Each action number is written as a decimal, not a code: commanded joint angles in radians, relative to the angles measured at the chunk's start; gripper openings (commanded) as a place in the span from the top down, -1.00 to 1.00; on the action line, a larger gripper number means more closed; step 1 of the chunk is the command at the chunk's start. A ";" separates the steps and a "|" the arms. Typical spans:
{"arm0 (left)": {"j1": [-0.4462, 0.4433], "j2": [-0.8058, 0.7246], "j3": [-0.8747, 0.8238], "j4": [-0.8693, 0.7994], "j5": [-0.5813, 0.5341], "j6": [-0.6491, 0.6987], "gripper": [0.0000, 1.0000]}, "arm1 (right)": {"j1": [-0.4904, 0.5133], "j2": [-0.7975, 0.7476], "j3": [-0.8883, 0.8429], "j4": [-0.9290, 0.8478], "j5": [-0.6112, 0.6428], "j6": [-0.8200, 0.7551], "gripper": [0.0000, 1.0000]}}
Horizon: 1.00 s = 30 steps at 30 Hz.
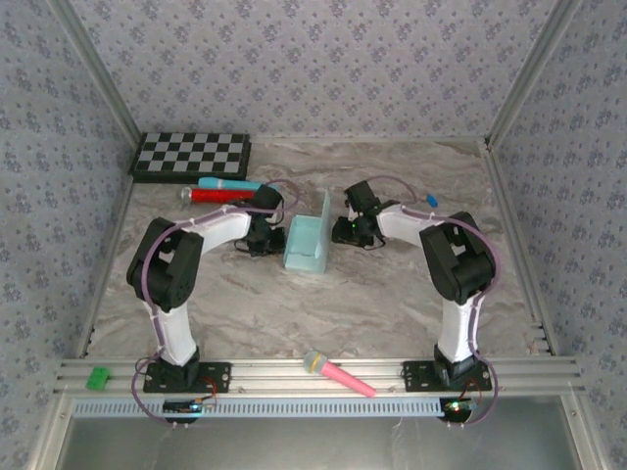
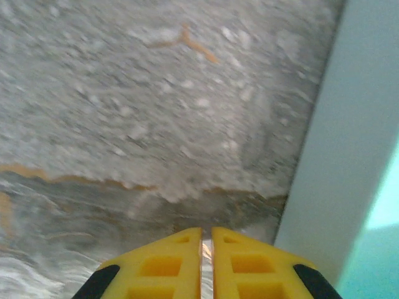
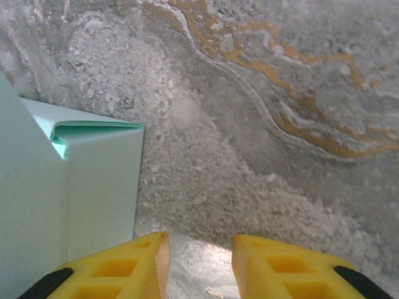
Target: Fold the paper box
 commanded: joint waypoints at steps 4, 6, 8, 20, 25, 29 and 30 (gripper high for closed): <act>-0.071 -0.075 -0.088 0.082 0.089 -0.103 0.75 | -0.024 0.136 0.136 0.099 -0.104 -0.128 0.27; -0.087 -0.084 -0.108 0.107 0.102 -0.127 0.74 | -0.032 0.162 0.168 0.090 -0.147 -0.154 0.26; -0.103 -0.090 -0.120 0.124 0.118 -0.144 0.75 | -0.043 0.189 0.202 0.080 -0.204 -0.174 0.25; -0.085 -0.215 -0.110 0.021 0.011 -0.116 0.65 | -0.147 0.084 0.226 -0.033 -0.030 -0.233 0.22; 0.002 -0.249 -0.082 -0.014 -0.010 -0.036 0.57 | -0.201 -0.038 0.155 -0.069 0.037 -0.275 0.20; 0.058 -0.229 -0.042 -0.035 -0.017 0.013 0.55 | -0.209 -0.125 0.089 -0.097 0.088 -0.295 0.19; 0.071 -0.218 -0.026 -0.030 -0.014 0.020 0.54 | -0.210 -0.157 0.065 -0.105 0.102 -0.295 0.19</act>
